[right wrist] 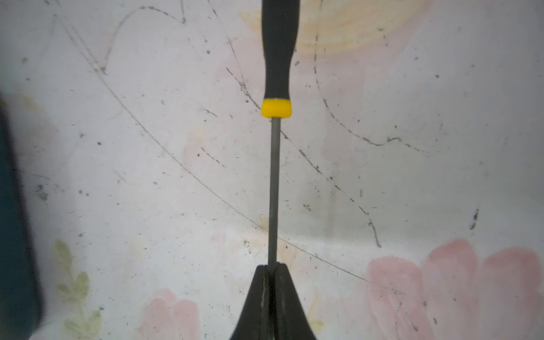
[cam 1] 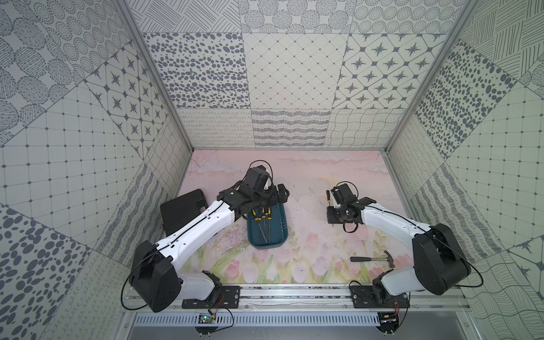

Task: Take the file tool out of the storage box
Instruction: Place the file tool at the center of the board.

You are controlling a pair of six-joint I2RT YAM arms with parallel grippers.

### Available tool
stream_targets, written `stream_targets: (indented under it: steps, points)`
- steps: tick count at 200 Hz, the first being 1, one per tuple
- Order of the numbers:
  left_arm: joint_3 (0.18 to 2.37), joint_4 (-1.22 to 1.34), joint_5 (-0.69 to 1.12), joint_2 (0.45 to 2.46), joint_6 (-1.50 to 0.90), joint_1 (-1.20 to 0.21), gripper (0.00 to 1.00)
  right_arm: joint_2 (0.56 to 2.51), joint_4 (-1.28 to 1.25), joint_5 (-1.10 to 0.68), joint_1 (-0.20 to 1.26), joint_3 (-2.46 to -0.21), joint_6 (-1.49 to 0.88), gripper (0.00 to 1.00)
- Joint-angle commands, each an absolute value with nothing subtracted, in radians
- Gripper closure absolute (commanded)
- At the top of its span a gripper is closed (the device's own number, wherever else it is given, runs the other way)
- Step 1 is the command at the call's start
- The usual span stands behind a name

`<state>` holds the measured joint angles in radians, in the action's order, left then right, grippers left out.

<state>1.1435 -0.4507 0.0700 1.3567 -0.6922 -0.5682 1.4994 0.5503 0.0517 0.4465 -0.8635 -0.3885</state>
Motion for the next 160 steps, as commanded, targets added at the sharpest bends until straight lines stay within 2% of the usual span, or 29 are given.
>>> stream_targets:
  steps: [1, 83, 133, 160]
  points:
    - [1.149, -0.559, 0.016, 1.345, -0.604, -0.57, 0.01, 1.561, 0.573, 0.047, 0.43, -0.913, -0.337, 0.99]
    - [1.1, -0.549, 0.009, 1.34, -0.618, -0.571, 0.01, 1.696, 0.662, 0.069, 0.426, -1.005, -0.321, 0.91]
    - [1.141, -0.603, 0.005, 1.406, -0.643, -0.571, 0.02, 1.73, 0.689, 0.073, 0.426, -1.022, -0.322, 0.79]
    - [1.141, -0.6, 0.002, 1.431, -0.647, -0.571, 0.05, 1.717, 0.69, 0.087, 0.427, -1.021, -0.326, 0.76]
